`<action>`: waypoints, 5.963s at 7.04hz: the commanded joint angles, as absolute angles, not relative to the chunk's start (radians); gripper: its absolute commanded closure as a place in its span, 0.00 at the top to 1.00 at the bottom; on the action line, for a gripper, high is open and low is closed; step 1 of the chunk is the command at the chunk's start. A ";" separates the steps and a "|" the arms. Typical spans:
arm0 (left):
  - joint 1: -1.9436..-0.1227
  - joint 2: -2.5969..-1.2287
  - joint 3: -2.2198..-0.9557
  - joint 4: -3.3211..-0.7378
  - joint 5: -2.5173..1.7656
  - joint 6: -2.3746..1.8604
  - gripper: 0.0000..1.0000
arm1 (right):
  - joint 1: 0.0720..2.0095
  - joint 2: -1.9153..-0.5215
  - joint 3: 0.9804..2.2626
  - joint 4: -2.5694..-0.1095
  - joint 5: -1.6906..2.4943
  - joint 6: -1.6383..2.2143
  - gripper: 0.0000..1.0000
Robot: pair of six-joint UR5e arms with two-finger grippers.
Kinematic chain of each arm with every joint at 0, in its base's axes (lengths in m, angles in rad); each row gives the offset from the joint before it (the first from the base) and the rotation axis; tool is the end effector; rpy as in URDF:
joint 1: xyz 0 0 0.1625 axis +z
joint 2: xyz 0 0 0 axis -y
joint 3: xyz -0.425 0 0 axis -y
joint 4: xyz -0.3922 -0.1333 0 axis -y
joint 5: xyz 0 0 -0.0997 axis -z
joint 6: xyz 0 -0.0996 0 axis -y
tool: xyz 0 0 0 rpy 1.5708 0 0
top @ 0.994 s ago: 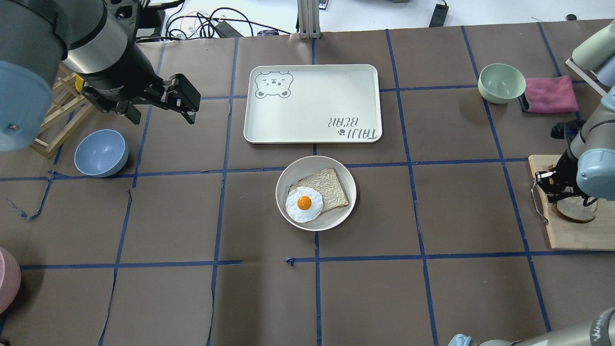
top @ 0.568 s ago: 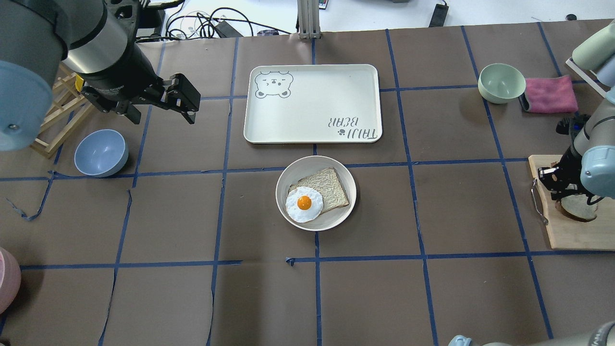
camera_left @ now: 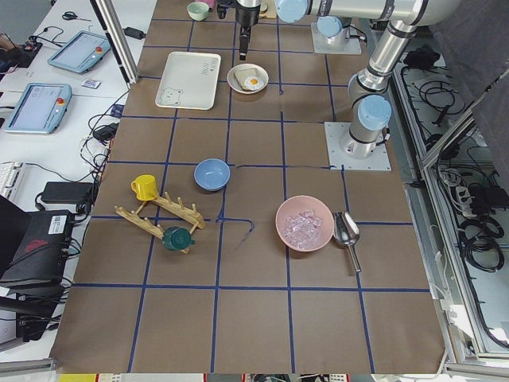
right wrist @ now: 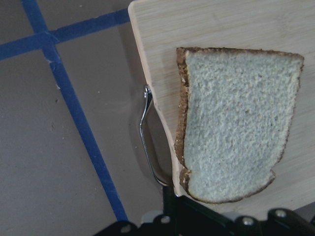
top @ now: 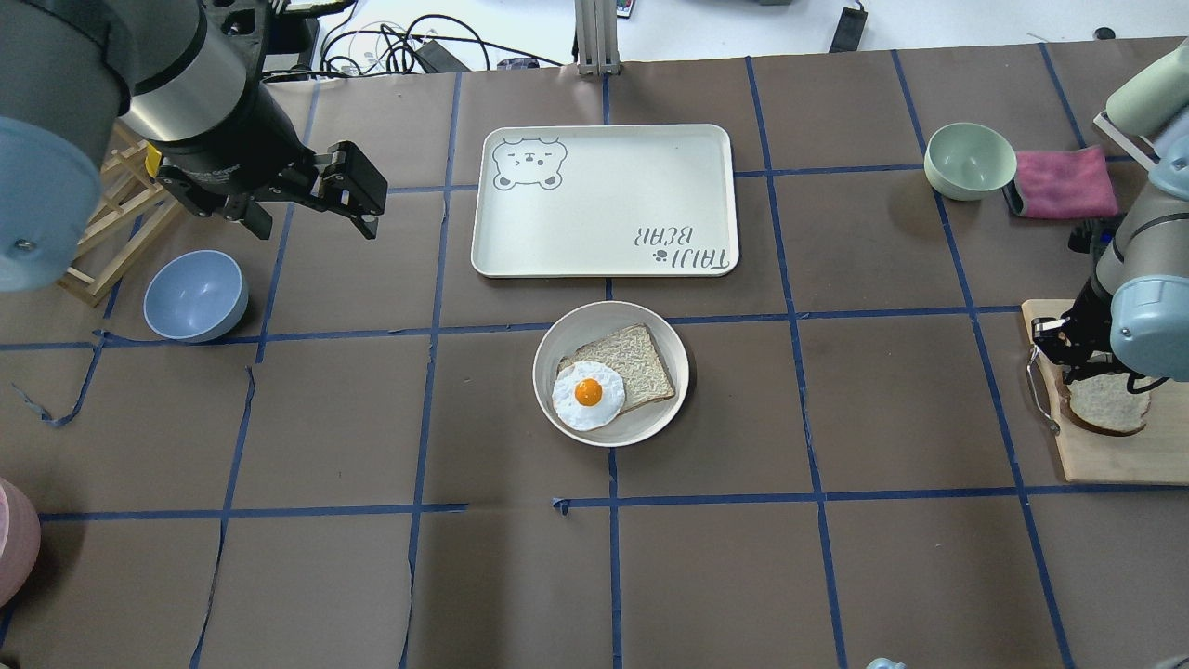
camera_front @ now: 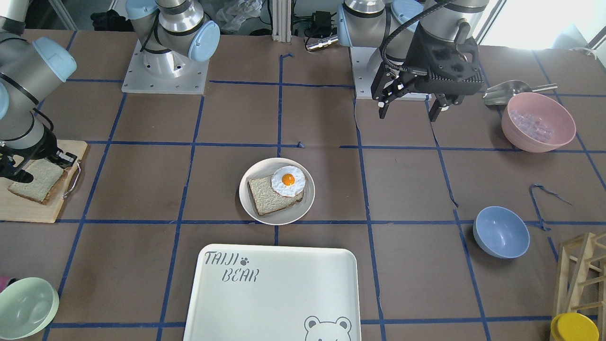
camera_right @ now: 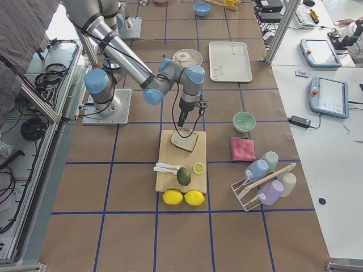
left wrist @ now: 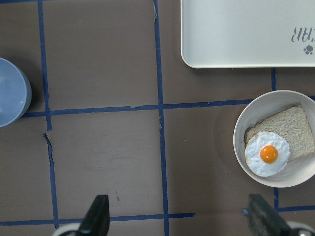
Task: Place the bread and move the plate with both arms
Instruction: 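Close the right gripper on the bread slice edge on the board, then lift the bread slice with the right gripper toward the white plate, then lower the bread onto the egg on the plate and open the right gripper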
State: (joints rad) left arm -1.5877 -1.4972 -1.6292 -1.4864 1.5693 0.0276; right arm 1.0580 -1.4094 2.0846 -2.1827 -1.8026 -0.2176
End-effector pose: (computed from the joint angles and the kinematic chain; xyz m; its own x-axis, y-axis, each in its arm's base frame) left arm -0.1414 -0.4677 0.5031 -0.9990 0.0445 -0.0013 0.0444 0.9941 -0.0994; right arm -0.1333 -0.4618 0.2338 -0.9407 0.2661 0.2102 0.2935 0.9495 0.1113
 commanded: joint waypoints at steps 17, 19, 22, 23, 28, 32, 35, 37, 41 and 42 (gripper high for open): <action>-1.588 -1.497 -1.629 -1.486 1.569 0.028 1.00 | 1.026 -1.305 2.079 -2.289 -1.845 -0.298 0.00; -1.588 -1.497 -1.629 -1.486 1.569 0.028 1.00 | 1.035 -1.340 2.057 -2.270 -1.870 -0.295 0.00; -1.588 -1.497 -1.629 -1.486 1.569 0.028 1.00 | 1.142 -1.472 1.912 -1.940 -1.876 -0.159 0.00; -1.588 -1.497 -1.629 -1.486 1.569 0.028 1.00 | 1.201 -1.492 1.825 -1.784 -1.856 -0.120 0.00; -1.588 -1.497 -1.631 -1.486 1.569 0.028 1.00 | 1.835 -1.432 1.631 -1.676 -1.649 0.425 0.00; -1.588 -1.497 -1.629 -1.486 1.571 0.028 1.00 | 2.075 -1.278 1.647 -1.870 -1.649 0.626 0.00; -1.588 -1.497 -1.629 -1.486 1.571 0.028 1.00 | 2.077 -1.244 1.669 -1.946 -1.652 0.508 0.00; -1.588 -1.497 -1.631 -1.486 1.572 0.028 1.00 | 2.079 -1.204 1.680 -2.026 -1.651 0.505 0.00; -1.588 -1.497 -1.632 -1.488 1.572 0.028 1.00 | 2.097 -1.200 1.712 -2.052 -1.678 0.428 0.00; -1.588 -1.497 -1.632 -1.486 1.572 0.028 1.00 | 2.098 -1.200 1.720 -2.049 -1.677 0.425 0.00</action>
